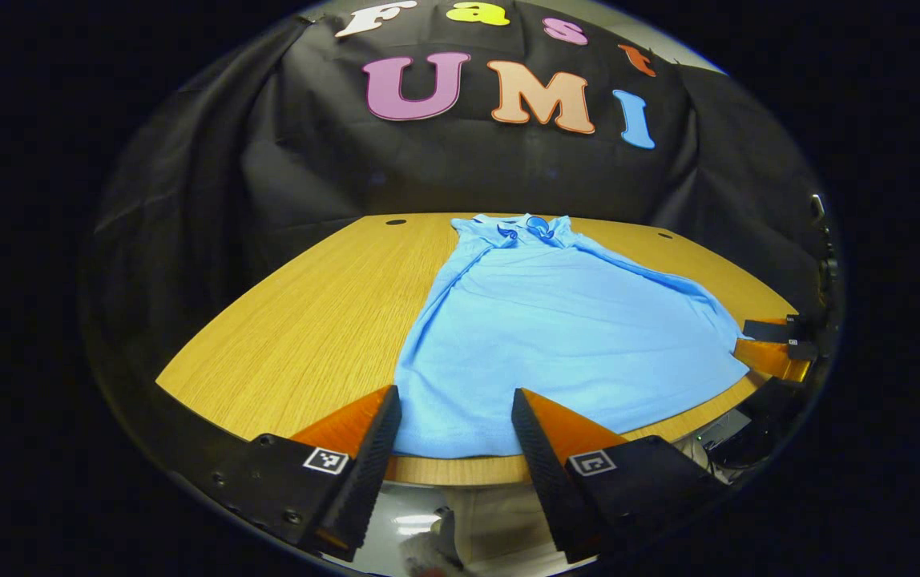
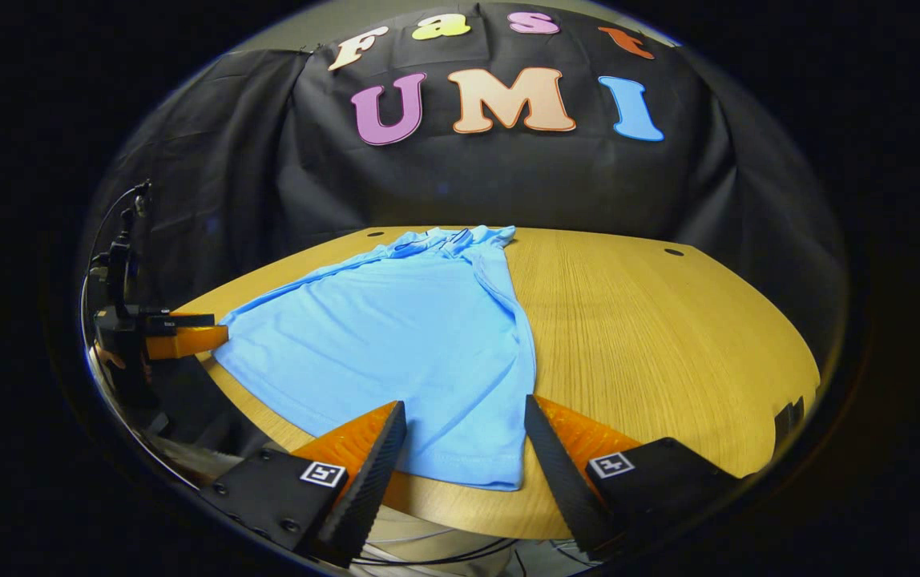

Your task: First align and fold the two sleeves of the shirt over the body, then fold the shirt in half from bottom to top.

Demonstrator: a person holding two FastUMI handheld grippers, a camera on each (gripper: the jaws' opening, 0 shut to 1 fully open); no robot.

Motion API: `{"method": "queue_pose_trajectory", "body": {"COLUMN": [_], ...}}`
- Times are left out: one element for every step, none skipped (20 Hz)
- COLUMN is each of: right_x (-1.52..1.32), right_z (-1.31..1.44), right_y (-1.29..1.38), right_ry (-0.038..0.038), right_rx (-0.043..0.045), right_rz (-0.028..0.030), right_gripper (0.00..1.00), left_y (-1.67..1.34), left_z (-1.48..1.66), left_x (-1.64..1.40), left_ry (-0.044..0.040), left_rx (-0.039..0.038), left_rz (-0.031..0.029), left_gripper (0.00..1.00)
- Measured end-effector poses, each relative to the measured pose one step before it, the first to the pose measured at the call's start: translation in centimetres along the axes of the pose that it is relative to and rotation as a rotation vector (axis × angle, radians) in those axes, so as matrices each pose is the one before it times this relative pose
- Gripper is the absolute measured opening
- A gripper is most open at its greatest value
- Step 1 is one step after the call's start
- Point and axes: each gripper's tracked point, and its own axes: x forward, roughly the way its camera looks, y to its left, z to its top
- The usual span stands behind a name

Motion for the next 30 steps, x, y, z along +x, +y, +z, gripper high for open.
{"method": "queue_pose_trajectory", "body": {"right_x": [0.096, 0.088, 0.078, 0.077, 0.069, -0.101, 0.003, 0.034, 0.096, 0.043, -0.014, 0.038, 0.092, 0.005, -0.061, 0.031, 0.005, 0.051, 0.082, -0.06, 0.003, 0.043, 0.043, 0.05, 0.207, 0.26, 0.325, 0.334, 0.444, 0.434], "right_z": [-0.097, -0.039, 0.034, 0.026, -0.14, -0.124, -0.116, -0.011, 0.062, 0.09, -0.077, 0.078, 0.009, 0.022, 0.022, 0.079, 0.1, 0.09, 0.085, 0.344, 0.42, 0.498, 0.43, 0.686, 0.668, 0.659, 0.723, 0.888, 0.942, 0.955], "right_y": [0.197, 0.21, 0.119, 0.197, 0.359, 0.435, 0.414, 0.147, -0.008, 0.014, -0.018, 0.027, -0.105, 0.042, 0.046, -0.078, -0.014, -0.031, -0.043, 0.015, -0.046, -0.079, -0.016, 0.004, -0.212, -0.121, 0.005, 0.038, -0.145, -0.315], "right_ry": [-0.00259, -0.00042, -0.0037, -0.00202, -0.00197, -0.00092, 0.00005, -0.00042, -0.00308, -0.00138, 0.00398, -0.00155, 0.00175, -0.00261, -0.00035, -0.00111, 0.00204, 0.00243, 0.0006, -0.00706, -0.00491, -0.00578, -0.00717, -0.0128, -0.01011, -0.00612, -0.00799, -0.01062, -0.00877, -0.01147], "right_rx": [0.00245, 0.00112, 0.00168, 0.00217, 0.00043, 0.0029, 0.00734, 0.01004, -0.0023, -0.00623, 0.00471, 0.00055, -0.00012, -0.00311, -0.00359, 0.00104, 0.00586, 0.00886, 0.00909, 0.00816, 0.00152, -0.00363, -0.00648, -0.00651, -0.00917, -0.00709, -0.00263, -0.00491, -0.01129, -0.01477], "right_rz": [0.0035, 0.00683, 0.00638, 0.00797, 0.01253, 0.01587, 0.01896, 0.00734, 0.00271, -0.00245, 0.00018, -0.0003, -0.00296, -0.00243, -0.0023, -0.00244, -0.00056, 0.00124, 0.00042, 0.00236, -0.00063, -0.00097, -0.00007, -0.00042, -0.00391, -0.00113, 0.00175, 0.00148, -0.00193, -0.00726], "right_gripper": [0.87, 0.83, 0.8, 0.65, 0.63, 0.47, 0.4, 0.28, 0.15, 0.11, 0.11, 0.03, 0.03, 0.02, 0.03, 0.03, 0.03, 0.02, 0.02, 0.02, 0.02, 0.02, 0.02, 0.02, 0.03, 0.02, 0.0, 0.02, 0.02, 0.02], "left_y": [-0.18, -0.267, -0.336, -0.445, -0.357, -0.175, -0.453, -0.287, 0.095, 0.019, -0.072, 0.006, -0.038, -0.013, 0.033, -0.005, -0.006, -0.017, 0.014, -0.094, -0.005, 0.146, 0.23, 0.109, 0.249, 0.077, -0.001, 0.096, 0.173, 0.053], "left_z": [-0.029, -0.063, 0.036, 0.085, 0.032, 0.099, -0.008, 0.071, 0.023, 0.033, -0.136, 0.23, -0.026, 0.042, -0.05, -0.015, 0.124, -0.043, 0.091, 0.076, 0.16, 0.111, 0.258, 0.434, 0.679, 0.952, 0.767, 0.885, 0.897, 0.937], "left_x": [0.248, 0.133, 0.139, 0.037, 0.123, -0.122, 0.278, 0.274, 0.095, 0.101, -0.152, 0.031, 0.066, 0.043, -0.01, 0.035, 0.064, 0.089, -0.036, -0.001, 0.151, 0.042, 0.019, 0.094, 0.103, 0.17, 0.23, 0.255, 0.512, 0.516], "left_ry": [-0.00147, 0.00027, -0.0014, -0.00245, -0.00995, -0.00249, -0.00845, -0.00907, 0.00108, -0.00072, 0.00049, -0.0113, -0.00226, -0.0065, 0.00365, 0.00144, 0.00365, 0.00453, 0.00064, 0.00532, 0.00234, 0.00118, -0.00289, -0.00478, -0.01339, -0.01622, -0.01061, -0.00995, -0.01224, -0.01184], "left_rx": [0.00059, 0.00067, -0.00101, -0.00117, -0.00713, -0.00383, -0.00523, -0.02676, -0.00757, -0.00152, -0.00794, -0.00526, -0.00316, -0.00292, 0.00257, 0.00279, 0.00213, 0.00229, 0.00482, 0.01114, 0.00897, 0.00419, 0.001, 0.00009, -0.00206, -0.00215, 0.00166, 0.01008, 0.01115, 0.01228], "left_rz": [-0.00767, -0.00989, -0.00919, -0.01382, -0.0113, -0.00324, -0.01594, -0.00163, 0.00153, 0.00137, 0.00205, 0.00003, 0.00167, 0.00356, 0.00054, 0.00016, 0.00095, 0.00123, -0.00087, -0.0036, -0.00244, 0.00317, 0.00305, 0.00504, 0.00463, -0.00198, -0.00153, -0.00119, 0.00078, -0.00353], "left_gripper": [0.8, 0.75, 0.71, 0.62, 0.57, 0.42, 0.35, 0.22, 0.1, 0.02, 0.0, 0.0, 0.0, 0.0, 0.0, 0.0, 0.0, 0.0, 0.0, 0.0, 0.0, 0.0, 0.0, 0.0, 0.0, 0.0, 0.0, 0.0, 0.0, 0.0]}}
